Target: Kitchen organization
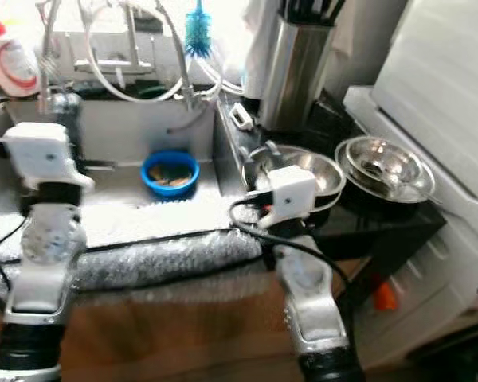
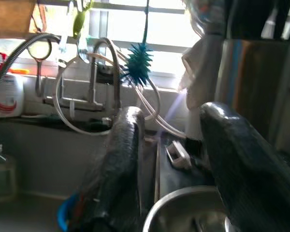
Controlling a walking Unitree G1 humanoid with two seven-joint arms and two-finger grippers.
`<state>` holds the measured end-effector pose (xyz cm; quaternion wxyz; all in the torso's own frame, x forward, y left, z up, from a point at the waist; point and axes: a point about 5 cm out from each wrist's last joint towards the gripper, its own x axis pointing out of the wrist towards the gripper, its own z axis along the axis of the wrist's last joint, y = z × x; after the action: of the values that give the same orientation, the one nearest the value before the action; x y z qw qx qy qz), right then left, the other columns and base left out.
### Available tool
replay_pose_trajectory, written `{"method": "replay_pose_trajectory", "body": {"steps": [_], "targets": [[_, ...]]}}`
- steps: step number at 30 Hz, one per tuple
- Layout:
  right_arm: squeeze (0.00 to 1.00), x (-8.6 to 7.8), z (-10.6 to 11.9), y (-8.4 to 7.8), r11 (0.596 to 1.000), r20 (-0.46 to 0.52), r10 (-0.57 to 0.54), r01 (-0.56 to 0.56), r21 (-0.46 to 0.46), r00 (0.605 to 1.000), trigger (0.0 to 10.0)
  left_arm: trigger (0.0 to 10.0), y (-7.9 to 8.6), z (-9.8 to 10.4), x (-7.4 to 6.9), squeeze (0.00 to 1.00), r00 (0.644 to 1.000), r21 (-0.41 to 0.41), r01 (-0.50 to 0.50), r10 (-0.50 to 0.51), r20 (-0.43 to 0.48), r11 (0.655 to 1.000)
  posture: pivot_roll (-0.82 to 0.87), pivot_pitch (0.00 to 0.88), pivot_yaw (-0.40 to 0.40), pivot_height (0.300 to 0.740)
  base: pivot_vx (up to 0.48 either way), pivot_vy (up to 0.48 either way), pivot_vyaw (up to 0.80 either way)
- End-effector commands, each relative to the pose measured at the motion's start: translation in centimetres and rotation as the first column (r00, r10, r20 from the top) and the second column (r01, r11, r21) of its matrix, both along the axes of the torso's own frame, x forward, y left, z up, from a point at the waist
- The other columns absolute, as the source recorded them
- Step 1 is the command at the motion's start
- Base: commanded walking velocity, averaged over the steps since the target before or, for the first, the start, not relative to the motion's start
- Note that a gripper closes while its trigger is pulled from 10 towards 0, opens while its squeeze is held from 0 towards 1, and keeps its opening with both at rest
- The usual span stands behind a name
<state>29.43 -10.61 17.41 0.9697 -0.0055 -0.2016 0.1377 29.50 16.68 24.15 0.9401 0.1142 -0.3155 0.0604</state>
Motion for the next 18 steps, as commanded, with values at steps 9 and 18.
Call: {"method": "replay_pose_trajectory", "body": {"steps": [9, 18], "targets": [[0.0, 0.0, 0.2, 1.1, 0.999, 0.005, 0.046, -0.046, -0.001, 0.999, 10.0, 10.0, 0.1, -0.5, 0.8, 0.0, 0.995, -0.091, 0.078, -0.083, -0.055, 0.993, 0.02, 0.0, -0.084, 0.74, 0.0, 0.0, 0.0], [0.0, 0.0, 0.1, 1.2, 0.998, 0.001, 0.055, -0.055, -0.003, 0.998, 10.0, 10.0, 0.1, -3.7, 1.9, 0.0, 0.967, -0.212, 0.093, -0.139, -0.215, 0.973, 0.02, 0.0, -0.081, 0.74, 0.0, 0.0, 0.0]]}}
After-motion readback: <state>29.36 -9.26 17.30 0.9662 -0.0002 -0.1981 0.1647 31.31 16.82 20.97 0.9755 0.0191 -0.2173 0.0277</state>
